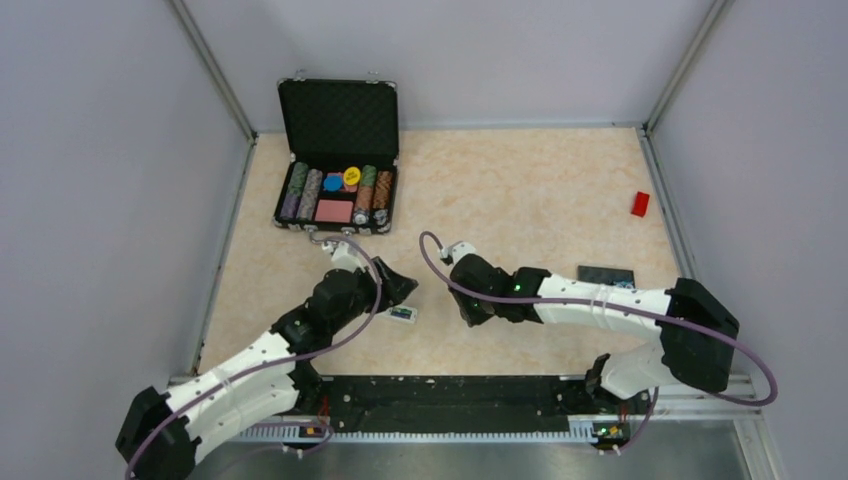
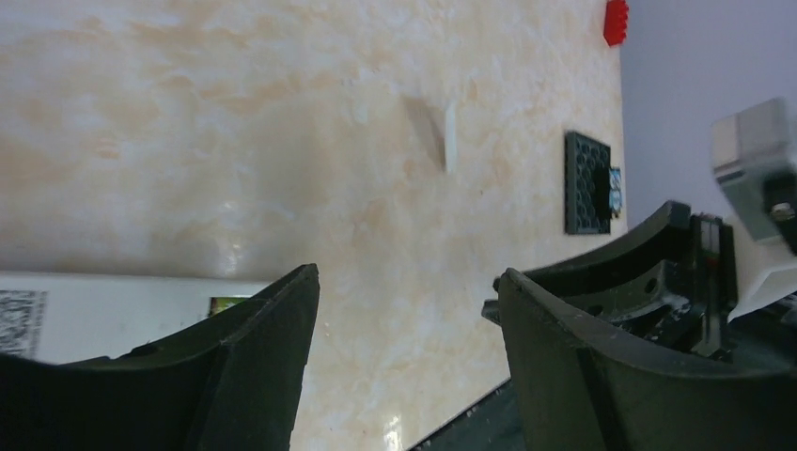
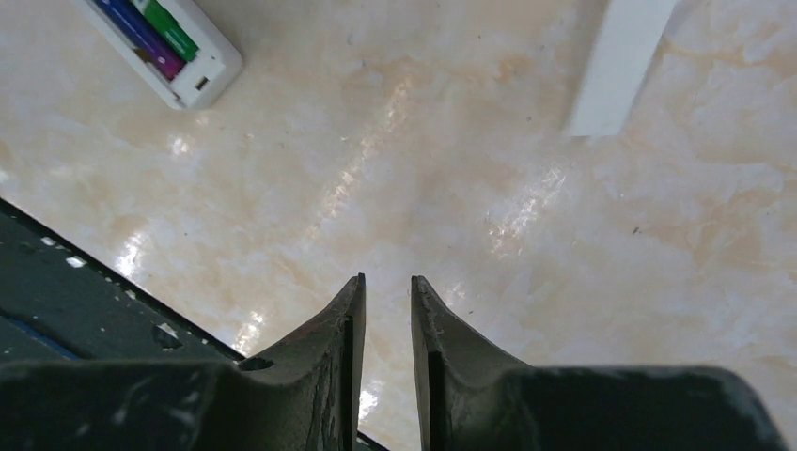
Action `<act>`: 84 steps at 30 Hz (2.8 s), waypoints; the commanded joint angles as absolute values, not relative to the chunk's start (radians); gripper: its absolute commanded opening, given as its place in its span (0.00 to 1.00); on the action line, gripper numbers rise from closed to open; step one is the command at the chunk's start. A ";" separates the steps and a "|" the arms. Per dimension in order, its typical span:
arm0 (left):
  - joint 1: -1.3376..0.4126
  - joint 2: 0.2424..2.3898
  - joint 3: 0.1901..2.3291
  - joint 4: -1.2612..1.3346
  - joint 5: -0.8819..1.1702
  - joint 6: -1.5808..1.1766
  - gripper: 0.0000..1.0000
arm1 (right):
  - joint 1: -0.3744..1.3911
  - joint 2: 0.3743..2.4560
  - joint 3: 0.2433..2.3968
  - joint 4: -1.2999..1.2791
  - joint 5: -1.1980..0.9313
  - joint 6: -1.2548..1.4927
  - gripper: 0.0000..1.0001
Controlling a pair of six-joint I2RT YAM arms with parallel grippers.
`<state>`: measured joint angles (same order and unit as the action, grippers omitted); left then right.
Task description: Load the batteries into the remote control
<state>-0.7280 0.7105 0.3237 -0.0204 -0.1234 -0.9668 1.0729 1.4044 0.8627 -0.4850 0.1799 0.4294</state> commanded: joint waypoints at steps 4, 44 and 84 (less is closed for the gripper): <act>-0.639 0.863 0.378 0.314 0.316 -0.993 0.76 | 1.087 1.295 0.838 -0.367 0.157 0.410 0.24; -0.608 0.719 0.431 0.007 0.011 -0.936 0.77 | 0.672 1.944 1.249 -0.362 0.208 0.331 0.22; -0.579 0.702 0.412 0.011 -0.035 -0.923 0.77 | 0.639 1.753 1.235 -0.639 0.333 0.270 0.38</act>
<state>-0.5873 0.7197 0.3988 -0.0086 -0.0208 -0.9394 0.6670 1.7187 1.1728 -0.6624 0.2382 0.2371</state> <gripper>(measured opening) 0.769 0.472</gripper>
